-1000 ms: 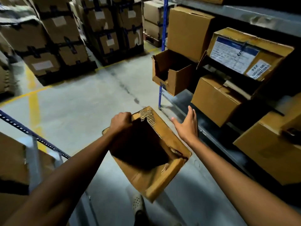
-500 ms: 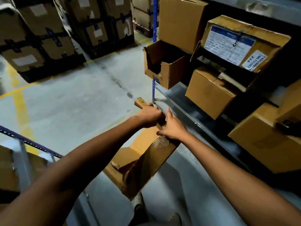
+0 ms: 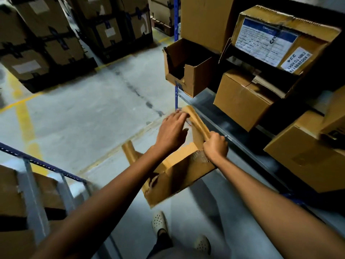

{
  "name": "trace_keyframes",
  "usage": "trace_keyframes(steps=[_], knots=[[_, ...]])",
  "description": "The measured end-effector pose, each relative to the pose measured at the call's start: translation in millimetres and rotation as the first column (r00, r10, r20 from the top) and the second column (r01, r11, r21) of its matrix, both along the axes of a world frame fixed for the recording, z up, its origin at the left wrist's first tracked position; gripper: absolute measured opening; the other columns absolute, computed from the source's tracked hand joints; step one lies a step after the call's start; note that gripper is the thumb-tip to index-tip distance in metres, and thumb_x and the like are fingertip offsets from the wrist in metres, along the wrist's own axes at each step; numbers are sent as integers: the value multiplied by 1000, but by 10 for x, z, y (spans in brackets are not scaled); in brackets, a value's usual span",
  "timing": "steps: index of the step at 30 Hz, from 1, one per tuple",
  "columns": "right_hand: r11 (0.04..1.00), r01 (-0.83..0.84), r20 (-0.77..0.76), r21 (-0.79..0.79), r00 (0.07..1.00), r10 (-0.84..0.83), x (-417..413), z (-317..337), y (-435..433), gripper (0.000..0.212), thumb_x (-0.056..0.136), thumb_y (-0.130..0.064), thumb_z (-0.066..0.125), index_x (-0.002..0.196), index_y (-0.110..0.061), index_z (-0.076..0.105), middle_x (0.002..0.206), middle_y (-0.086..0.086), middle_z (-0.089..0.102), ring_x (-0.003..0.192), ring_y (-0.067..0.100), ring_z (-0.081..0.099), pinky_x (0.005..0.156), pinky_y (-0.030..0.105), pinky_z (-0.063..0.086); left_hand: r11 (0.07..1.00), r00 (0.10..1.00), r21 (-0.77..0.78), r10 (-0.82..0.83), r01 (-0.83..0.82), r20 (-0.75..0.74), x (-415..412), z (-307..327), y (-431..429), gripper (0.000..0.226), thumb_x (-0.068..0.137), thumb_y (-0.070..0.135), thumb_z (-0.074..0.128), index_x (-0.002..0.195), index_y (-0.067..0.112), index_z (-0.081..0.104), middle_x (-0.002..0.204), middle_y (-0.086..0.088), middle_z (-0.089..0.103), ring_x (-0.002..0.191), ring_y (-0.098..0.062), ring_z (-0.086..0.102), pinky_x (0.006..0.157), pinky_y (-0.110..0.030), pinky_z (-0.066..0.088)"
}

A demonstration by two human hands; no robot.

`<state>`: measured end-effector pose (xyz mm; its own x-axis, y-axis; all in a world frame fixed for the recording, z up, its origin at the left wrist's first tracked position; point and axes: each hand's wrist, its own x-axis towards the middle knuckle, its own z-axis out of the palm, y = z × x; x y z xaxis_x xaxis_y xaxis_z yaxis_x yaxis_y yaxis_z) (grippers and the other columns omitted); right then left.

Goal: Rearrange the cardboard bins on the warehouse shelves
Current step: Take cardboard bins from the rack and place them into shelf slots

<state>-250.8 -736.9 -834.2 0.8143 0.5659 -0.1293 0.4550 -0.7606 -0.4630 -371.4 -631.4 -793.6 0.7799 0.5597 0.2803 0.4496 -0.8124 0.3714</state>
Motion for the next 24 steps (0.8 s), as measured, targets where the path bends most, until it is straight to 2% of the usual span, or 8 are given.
trace_keyframes(steps=[3,5,7,9,12,16,20,24], knots=[[979,201,-103,27,975,-197,67,-108,-79,18,89,-10,58,105,-12,66,103,13,67,93,33,65,78,44,57,974,967,-52,225,-221,122,-364,-98,27,35,84,24,65,116,12,59,124,-10,61,127,-36,45,101,-45,39],[961,274,-161,39,951,-264,95,-179,-142,14,89,-11,61,101,-14,66,100,11,68,89,30,66,74,44,59,902,901,-120,425,-414,90,-634,-244,68,43,82,29,64,120,11,57,124,-12,57,122,-36,44,95,-45,41],[946,319,-207,56,931,-301,102,-250,-218,11,88,-11,62,96,-16,65,98,9,69,85,28,68,72,45,60,778,809,-246,586,-578,-47,-845,-399,93,62,82,38,68,133,10,46,134,-15,47,127,-37,39,96,-49,43],[940,334,-225,70,923,-311,61,-264,-291,11,87,-8,60,89,-18,64,92,7,68,83,27,67,72,45,59,630,753,-452,638,-632,-164,-980,-518,78,78,81,48,69,140,10,35,136,-16,45,126,-37,43,97,-49,44],[941,320,-233,108,929,-289,-41,-269,-332,16,86,-5,57,82,-20,63,89,5,67,83,28,65,73,47,58,432,712,-680,675,-592,-191,-1025,-584,-15,73,82,52,68,133,13,34,112,-12,61,102,-34,62,84,-44,52],[949,271,-217,162,948,-234,-163,-243,-387,17,85,-6,59,83,-22,60,93,6,66,87,29,65,75,48,58,472,652,-546,733,-692,-192,-1001,-533,-127,41,86,27,63,119,10,47,102,-9,59,85,-28,53,69,-36,41],[970,209,-154,123,970,-190,-110,-150,-506,16,82,-8,61,95,-16,57,97,9,65,90,33,62,79,46,53,561,681,-480,724,-675,-112,-942,-457,-174,25,81,15,60,103,13,48,89,-8,57,77,-30,53,62,-34,39],[984,153,-256,96,959,-124,11,-88,-629,52,79,-36,73,118,-14,46,115,12,63,103,36,60,82,43,49,573,676,-477,734,-666,-62,-870,-317,-159,21,80,9,57,99,11,49,84,-9,56,74,-31,51,56,-30,33]])
